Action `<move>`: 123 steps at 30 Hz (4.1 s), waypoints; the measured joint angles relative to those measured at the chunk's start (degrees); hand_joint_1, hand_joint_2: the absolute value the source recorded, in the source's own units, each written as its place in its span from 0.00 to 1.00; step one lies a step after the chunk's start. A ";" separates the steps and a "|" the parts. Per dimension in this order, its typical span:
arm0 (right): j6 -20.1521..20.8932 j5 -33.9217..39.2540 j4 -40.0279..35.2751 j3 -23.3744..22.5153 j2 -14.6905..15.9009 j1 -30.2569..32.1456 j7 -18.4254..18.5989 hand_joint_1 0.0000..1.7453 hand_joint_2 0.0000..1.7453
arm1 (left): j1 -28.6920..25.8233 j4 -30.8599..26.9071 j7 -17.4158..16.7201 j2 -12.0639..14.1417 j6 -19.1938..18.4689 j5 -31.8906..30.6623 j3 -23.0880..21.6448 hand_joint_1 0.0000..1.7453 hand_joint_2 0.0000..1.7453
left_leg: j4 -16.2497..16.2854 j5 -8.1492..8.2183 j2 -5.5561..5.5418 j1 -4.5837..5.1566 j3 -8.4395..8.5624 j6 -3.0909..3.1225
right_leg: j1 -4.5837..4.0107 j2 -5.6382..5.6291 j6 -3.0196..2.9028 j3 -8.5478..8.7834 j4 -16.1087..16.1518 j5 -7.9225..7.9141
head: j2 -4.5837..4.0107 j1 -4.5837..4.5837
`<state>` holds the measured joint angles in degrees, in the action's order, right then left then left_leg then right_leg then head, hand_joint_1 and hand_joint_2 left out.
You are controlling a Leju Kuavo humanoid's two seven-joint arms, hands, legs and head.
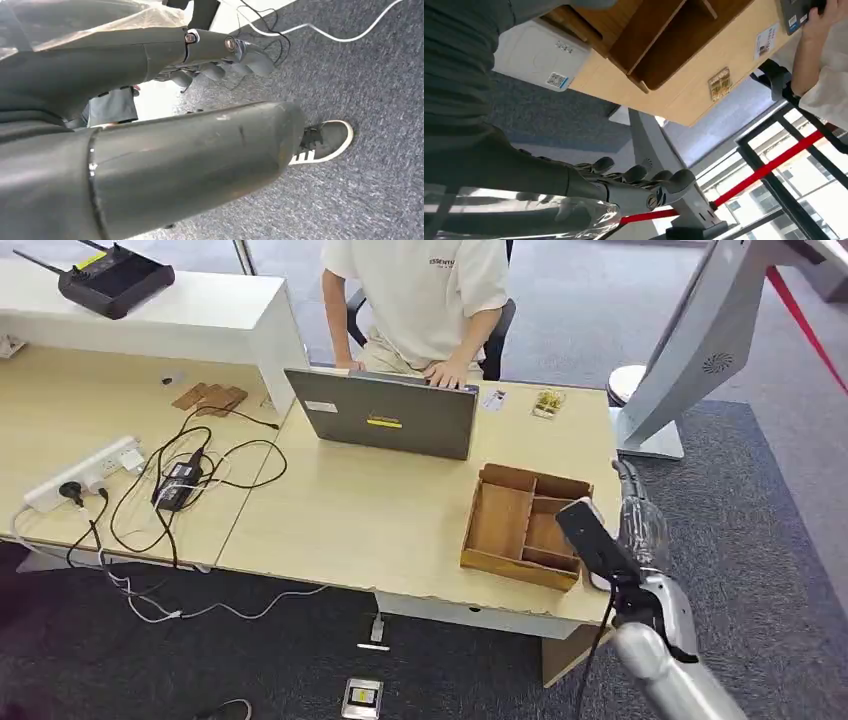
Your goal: Pass the card to the sensor for recognition and then transmit it.
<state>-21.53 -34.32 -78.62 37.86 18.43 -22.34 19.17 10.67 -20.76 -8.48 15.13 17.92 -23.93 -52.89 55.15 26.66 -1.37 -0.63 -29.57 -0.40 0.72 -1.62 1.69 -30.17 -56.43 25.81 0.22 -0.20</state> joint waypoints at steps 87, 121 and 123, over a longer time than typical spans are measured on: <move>9.01 -22.41 2.99 -2.56 -1.29 8.13 -0.09 0.00 1.00 | 0.76 -0.02 0.63 -0.13 -0.31 -2.30 0.02 0.00 0.00 | -0.02 0.00 0.00 0.00 -0.02 0.00 | 0.00 0.00 -0.01 -0.01 0.00 0.01 | 0.00 0.00; 9.99 -25.66 5.62 0.56 -3.96 6.88 -0.24 0.00 1.00 | 1.56 -0.33 -0.33 -0.37 -1.29 -3.96 -0.02 0.00 0.00 | -0.02 0.00 0.01 0.00 -0.02 0.00 | 0.00 0.00 -0.01 -0.01 0.00 0.01 | 0.00 0.00; 9.95 -25.62 5.62 0.46 -3.98 6.87 -0.24 0.00 1.00 | 1.47 -0.35 -0.33 -0.37 -1.16 -3.89 -0.02 0.00 0.00 | -0.02 0.00 0.01 0.00 -0.02 0.00 | 0.00 0.00 -0.01 -0.01 0.00 0.01 | 0.00 0.00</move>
<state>-11.58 -59.93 -73.00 38.32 14.45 -15.47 18.93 12.14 -21.11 -8.81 14.75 16.76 -27.82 -52.92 55.13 26.67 -1.36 -0.63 -29.59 -0.40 0.72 -1.62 1.68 -30.17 -56.43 25.82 0.22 -0.20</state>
